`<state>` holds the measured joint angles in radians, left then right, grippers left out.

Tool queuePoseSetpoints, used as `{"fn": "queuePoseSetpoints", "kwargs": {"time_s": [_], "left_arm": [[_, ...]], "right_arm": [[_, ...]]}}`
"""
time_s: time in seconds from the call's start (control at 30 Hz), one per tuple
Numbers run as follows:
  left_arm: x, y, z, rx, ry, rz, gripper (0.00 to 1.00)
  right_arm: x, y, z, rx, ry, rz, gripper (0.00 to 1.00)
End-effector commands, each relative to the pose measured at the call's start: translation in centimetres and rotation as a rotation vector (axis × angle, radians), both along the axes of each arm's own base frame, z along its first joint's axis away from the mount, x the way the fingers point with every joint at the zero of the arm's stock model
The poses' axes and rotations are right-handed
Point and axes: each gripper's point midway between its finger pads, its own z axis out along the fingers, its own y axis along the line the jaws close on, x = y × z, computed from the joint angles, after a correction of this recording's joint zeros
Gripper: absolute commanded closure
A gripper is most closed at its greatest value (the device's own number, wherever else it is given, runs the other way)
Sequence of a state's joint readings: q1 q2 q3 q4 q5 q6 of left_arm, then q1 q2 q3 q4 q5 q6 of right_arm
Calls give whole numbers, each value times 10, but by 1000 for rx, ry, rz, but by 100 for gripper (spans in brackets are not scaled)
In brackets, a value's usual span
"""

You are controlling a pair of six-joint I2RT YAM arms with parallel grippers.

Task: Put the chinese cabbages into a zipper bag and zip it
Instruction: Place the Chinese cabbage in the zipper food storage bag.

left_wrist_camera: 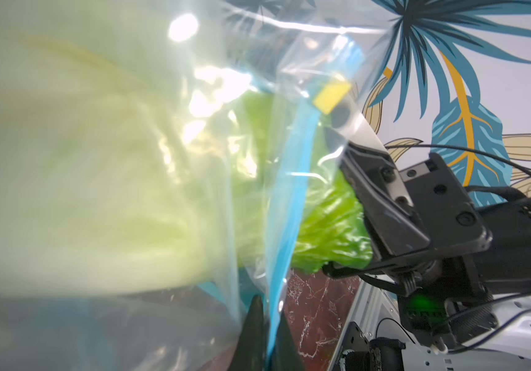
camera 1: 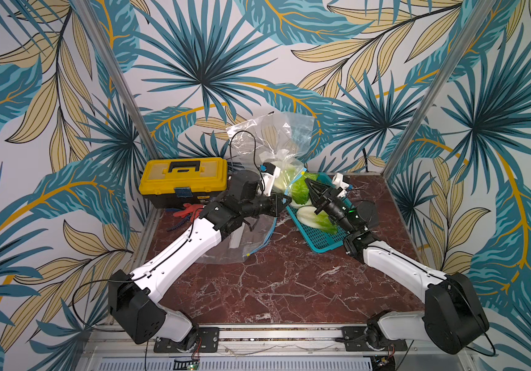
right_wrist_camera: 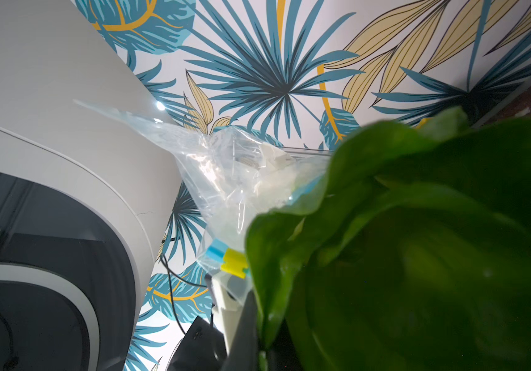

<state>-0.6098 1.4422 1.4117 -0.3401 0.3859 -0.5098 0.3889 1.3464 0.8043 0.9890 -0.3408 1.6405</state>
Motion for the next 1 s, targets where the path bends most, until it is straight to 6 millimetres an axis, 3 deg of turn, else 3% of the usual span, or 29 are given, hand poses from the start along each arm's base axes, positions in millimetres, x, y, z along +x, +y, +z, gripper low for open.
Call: {"fn": "queuePoseSetpoints", "kwargs": {"time_s": [0.0,0.13,0.2,0.37,0.5,0.7,0.83,0.97], "left_arm": [[-5,-7,13,-52,46,-30,91],[-21,-44,13,-133,73,-114,90],[-18,-39,14,-141,56,-93,89],[0,6,19,-124,-8,40,87],[-10,-17,19,-175,84,-52,89],[-31,-64,48,-279,80,-175,92],[-36,-69,74,-358,45,-213,93],[-38,-70,91,-441,15,-236,93]], "right_arm": [[-5,1,11,1,-49,6,100],[-3,-4,18,25,-74,-13,100],[-9,-6,28,20,-100,-11,100],[-21,-15,53,25,-157,-8,100],[-21,-7,61,24,-169,22,100],[-12,13,38,-24,-146,49,100],[-4,19,14,-57,-108,55,100],[-3,27,9,-75,-86,97,100]]}}
